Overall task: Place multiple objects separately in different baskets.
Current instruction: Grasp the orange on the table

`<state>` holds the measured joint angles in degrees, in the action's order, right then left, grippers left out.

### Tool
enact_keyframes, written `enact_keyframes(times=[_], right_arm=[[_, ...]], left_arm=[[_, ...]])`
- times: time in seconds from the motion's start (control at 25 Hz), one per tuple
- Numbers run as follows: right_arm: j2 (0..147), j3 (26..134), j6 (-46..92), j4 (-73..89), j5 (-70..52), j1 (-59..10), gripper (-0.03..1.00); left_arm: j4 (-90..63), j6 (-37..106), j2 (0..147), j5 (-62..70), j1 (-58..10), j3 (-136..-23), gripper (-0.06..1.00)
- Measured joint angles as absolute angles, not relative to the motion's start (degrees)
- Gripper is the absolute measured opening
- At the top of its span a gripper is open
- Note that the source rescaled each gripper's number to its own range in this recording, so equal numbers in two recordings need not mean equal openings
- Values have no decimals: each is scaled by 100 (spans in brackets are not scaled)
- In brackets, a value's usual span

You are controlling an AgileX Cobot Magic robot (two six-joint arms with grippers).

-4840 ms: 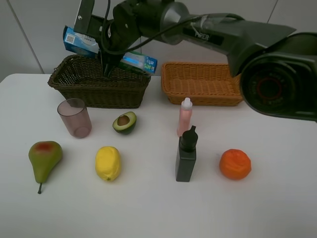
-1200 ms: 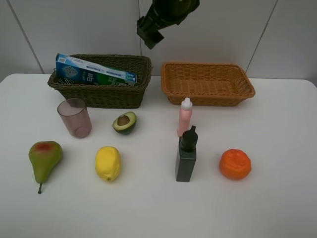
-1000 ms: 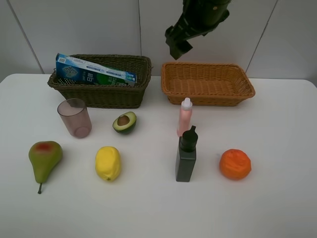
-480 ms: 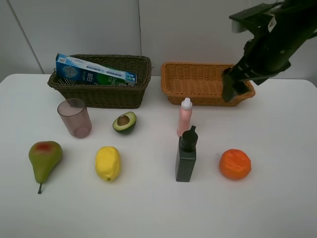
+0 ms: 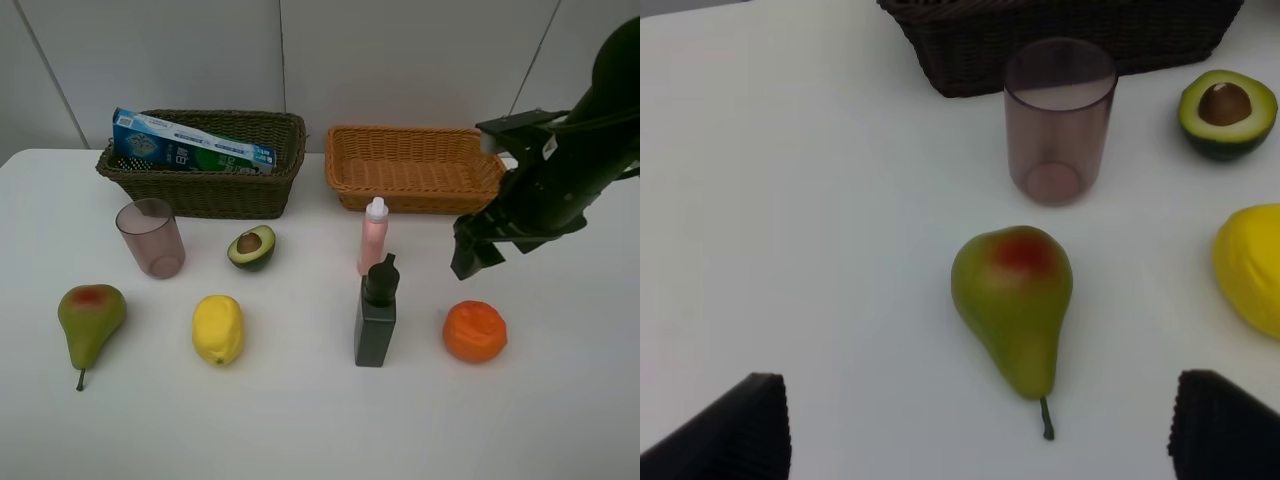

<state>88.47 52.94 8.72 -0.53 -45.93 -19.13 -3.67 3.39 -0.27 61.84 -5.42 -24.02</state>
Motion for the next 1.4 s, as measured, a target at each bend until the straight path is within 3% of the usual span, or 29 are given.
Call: enact_keyframes(times=[0.4, 0.64, 1.4], right_arm=[[9314, 5289, 697, 381, -4570, -1913, 85], [9449, 5247, 541, 526, -4320, -1913, 94], [9449, 4163, -206, 377, -3135, -1913, 98]], left_arm=[[-367, 339, -27, 6184, -542, -2402, 100], [-367, 339, -27, 6184, -542, -2402, 100], [-367, 339, -27, 6184, -542, -2402, 100]])
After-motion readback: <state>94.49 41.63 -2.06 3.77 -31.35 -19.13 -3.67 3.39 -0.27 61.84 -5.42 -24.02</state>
